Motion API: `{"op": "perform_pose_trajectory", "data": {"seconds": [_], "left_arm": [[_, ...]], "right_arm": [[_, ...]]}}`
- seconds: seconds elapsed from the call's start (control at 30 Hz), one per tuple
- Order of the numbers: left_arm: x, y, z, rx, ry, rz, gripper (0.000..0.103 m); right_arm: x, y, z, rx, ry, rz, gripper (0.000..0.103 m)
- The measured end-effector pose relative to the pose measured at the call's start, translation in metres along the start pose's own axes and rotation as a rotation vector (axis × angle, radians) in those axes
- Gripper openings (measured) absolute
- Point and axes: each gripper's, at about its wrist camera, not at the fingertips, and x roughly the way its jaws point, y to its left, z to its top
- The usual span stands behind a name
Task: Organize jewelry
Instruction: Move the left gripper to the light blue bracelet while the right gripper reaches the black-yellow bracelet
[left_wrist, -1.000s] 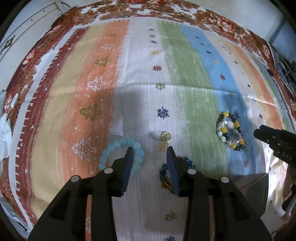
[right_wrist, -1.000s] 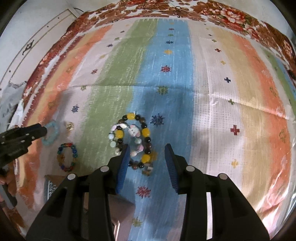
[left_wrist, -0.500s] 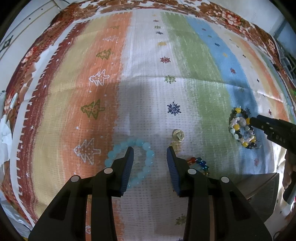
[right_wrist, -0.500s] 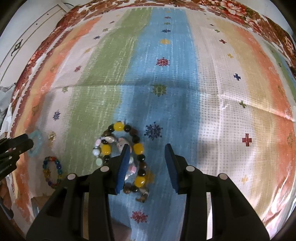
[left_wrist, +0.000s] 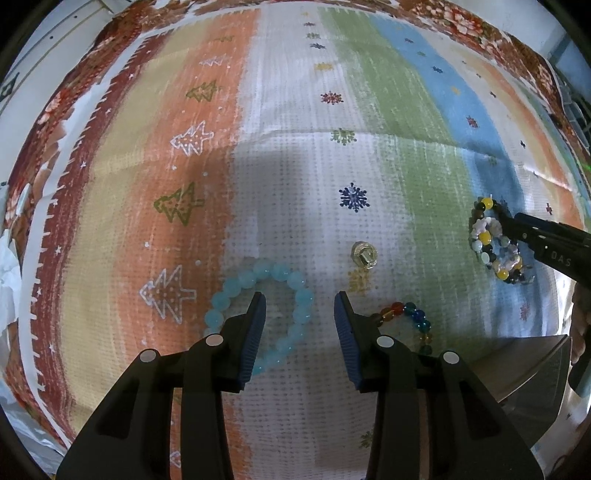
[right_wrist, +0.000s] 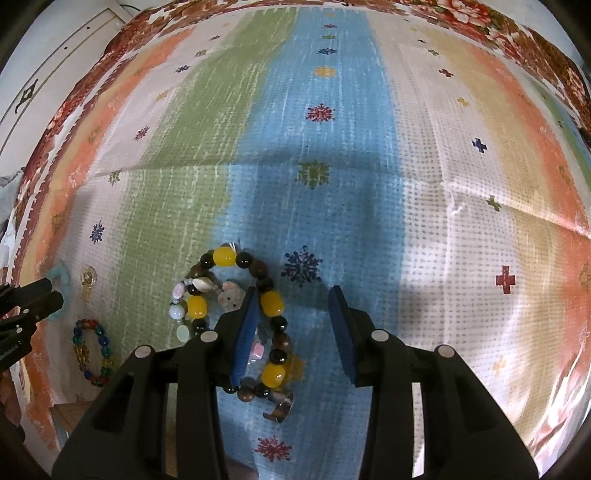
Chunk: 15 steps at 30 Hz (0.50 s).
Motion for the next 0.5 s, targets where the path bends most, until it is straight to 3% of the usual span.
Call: {"op": "perform_pose_trajectory", "data": {"seconds": [0.2,0.33,0.37,0.43,0.5], "left_arm": [[0.010,-0.005,-0.002,0.032,0.035,0.012,0.041],[0.020,-0.019,-0.006,0.136,0.064,0.071,0.039],[0.022,-0.022,-0.006,0.150,0.069,0.070,0.035],[0.022,-0.026,-0.005,0.164,0.069,0.072,0.011],[0.023,-0.030,-0.005,0.177,0.069,0.084,0.011]], "right_arm": [[-0.001,-0.001,-0.002,-0.013,-0.002,-0.014,0.037],[0.000,-0.003,-0.004,-0.017,0.005,-0.032,0.024],[0.000,-0.004,-0.004,-0.016,0.006,-0.037,0.019],[-0.001,-0.006,-0.005,-0.014,0.007,-0.043,0.014],[0.000,-0.006,-0.005,-0.018,0.006,-0.045,0.014]]}}
